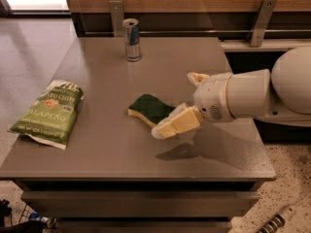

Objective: Pick sponge

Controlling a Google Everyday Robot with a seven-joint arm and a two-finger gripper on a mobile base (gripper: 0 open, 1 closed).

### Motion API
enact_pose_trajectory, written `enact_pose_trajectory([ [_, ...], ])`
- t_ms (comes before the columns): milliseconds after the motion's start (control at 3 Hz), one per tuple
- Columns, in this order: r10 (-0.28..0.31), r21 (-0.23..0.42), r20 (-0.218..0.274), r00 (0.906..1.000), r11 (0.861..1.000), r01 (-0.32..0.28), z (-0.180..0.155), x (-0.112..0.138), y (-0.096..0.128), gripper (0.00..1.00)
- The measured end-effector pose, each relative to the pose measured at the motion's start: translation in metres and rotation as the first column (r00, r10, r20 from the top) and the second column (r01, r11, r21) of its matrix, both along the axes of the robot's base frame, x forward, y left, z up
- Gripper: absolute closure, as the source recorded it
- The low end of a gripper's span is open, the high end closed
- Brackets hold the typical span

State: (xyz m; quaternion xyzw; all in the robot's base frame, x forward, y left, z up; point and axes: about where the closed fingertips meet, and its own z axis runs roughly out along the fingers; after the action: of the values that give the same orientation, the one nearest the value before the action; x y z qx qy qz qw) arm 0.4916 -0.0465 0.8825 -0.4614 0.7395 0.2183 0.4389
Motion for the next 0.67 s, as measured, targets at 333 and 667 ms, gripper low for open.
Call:
enact_pose_trajectory([
  [333,-0.012,0.099,0.053,0.9985,0.995,0.006,-0.006,0.019,0.022,0.0],
  [667,-0.025,0.151,0.064,0.9976,0.988,0.015,-0.016,0.028,0.033,0.0],
])
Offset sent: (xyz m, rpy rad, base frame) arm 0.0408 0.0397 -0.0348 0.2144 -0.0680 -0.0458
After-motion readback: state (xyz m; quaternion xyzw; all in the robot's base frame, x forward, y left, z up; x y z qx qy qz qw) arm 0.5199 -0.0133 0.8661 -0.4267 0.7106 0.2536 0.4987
